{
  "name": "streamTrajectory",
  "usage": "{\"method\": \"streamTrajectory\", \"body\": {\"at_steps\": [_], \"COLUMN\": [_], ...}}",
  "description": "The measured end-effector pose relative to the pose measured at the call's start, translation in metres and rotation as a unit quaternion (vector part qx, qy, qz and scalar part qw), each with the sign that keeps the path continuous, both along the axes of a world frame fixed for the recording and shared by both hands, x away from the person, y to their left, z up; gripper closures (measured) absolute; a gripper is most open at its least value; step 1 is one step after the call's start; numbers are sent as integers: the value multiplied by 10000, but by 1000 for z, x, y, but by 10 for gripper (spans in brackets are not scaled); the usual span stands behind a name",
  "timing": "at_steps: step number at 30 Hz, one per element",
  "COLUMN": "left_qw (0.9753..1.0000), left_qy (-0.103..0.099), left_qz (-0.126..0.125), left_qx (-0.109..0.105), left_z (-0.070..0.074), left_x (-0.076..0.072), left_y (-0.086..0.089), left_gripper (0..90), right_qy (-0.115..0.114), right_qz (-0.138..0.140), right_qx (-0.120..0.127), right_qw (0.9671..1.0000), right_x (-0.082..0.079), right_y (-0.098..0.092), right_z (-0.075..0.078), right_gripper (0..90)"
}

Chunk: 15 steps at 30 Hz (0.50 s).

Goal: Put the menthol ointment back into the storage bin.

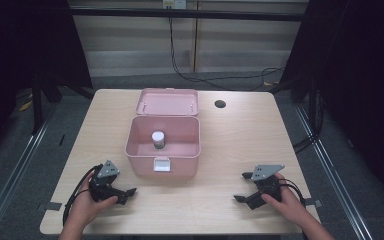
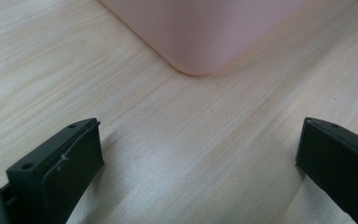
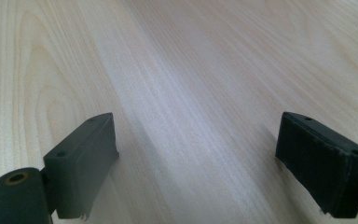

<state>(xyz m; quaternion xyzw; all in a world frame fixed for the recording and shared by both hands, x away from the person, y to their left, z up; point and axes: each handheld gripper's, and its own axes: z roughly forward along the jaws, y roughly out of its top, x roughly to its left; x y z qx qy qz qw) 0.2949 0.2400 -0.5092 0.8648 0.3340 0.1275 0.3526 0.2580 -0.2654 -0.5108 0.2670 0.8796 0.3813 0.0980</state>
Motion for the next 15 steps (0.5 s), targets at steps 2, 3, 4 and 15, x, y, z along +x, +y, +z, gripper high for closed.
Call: {"method": "streamTrajectory", "body": {"at_steps": [2,3,4,15], "left_qw": [10000,10000,10000,10000], "left_qy": [2,7,7,-3], "left_qz": [-9,0,0,19], "left_qx": [-5,-3,-3,-4], "left_z": [0,0,0,0], "left_x": [0,0,0,1], "left_y": [0,0,0,0], "left_gripper": [0,0,0,0], "right_qy": [-5,-3,-19,-8], "right_qz": [11,10,27,15], "right_qx": [-9,-7,-1,-7], "right_qw": [10000,10000,10000,10000], "right_x": [0,0,0,0], "right_y": [0,0,0,0], "right_z": [0,0,0,0], "right_gripper": [118,119,118,119]}}
